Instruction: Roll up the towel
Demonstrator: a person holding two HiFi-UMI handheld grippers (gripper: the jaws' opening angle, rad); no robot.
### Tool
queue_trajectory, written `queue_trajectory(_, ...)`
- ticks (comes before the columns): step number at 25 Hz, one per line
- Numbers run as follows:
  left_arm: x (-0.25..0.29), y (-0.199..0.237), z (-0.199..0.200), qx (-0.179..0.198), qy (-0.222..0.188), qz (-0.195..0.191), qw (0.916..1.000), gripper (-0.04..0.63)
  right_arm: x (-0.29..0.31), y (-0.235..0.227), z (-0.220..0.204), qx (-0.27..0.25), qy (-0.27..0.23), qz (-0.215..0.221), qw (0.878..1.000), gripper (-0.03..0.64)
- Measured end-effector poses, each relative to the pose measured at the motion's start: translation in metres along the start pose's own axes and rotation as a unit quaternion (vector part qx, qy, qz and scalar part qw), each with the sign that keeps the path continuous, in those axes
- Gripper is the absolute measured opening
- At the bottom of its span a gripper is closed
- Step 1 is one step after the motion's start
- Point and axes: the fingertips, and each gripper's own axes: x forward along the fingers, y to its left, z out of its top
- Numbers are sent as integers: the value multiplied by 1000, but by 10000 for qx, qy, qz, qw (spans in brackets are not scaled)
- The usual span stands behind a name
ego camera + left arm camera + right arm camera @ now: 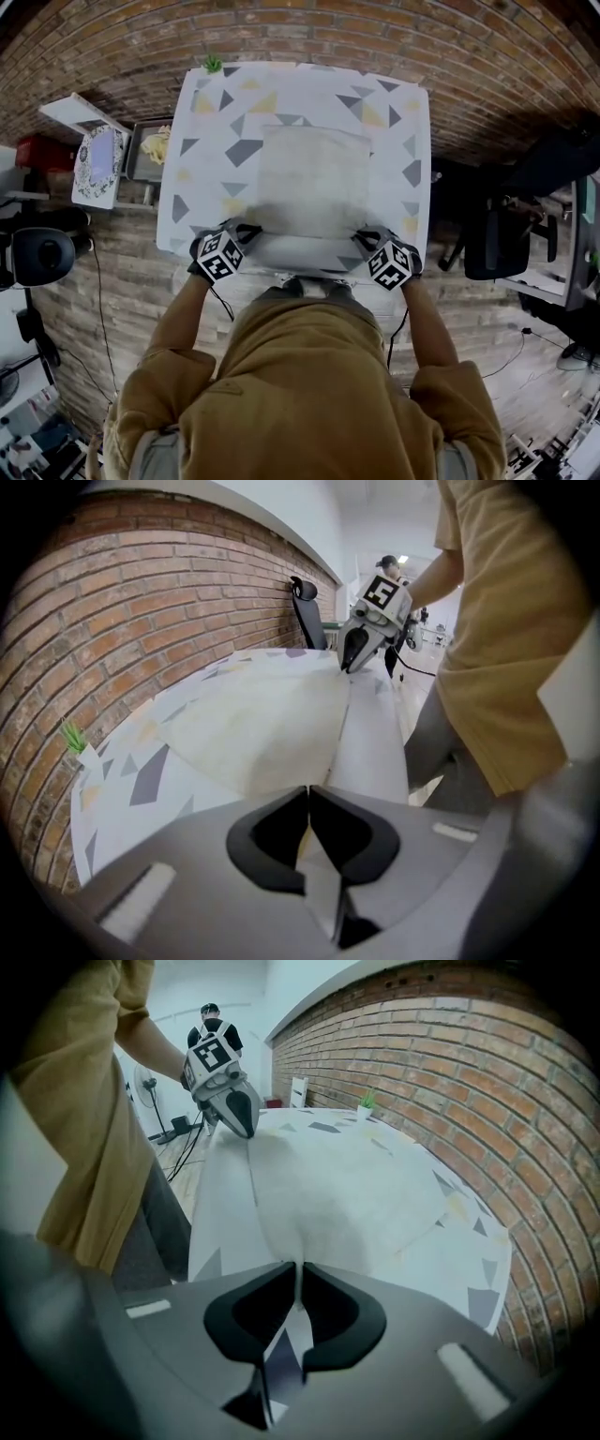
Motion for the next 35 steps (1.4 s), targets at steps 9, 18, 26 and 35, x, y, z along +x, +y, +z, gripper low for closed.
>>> queue_trajectory(9,-23,23,23,-273,-441,286,9982,66,-25,-12,19,-124,-88,-75,9999,31)
queue_trajectory(18,-31,65,46,-608,-770,393,9944,66,-30,-51,36,441,-127,319,9984,32)
queue_trajectory(26,-7,86,33,-1187,-611,4,9911,66,-12,-86,44,924,8,676,9934,34)
queue_trajectory(35,20,107,26,-1589,-315,-334,9862,69,13,-109,42,1450,173,738,9865,35)
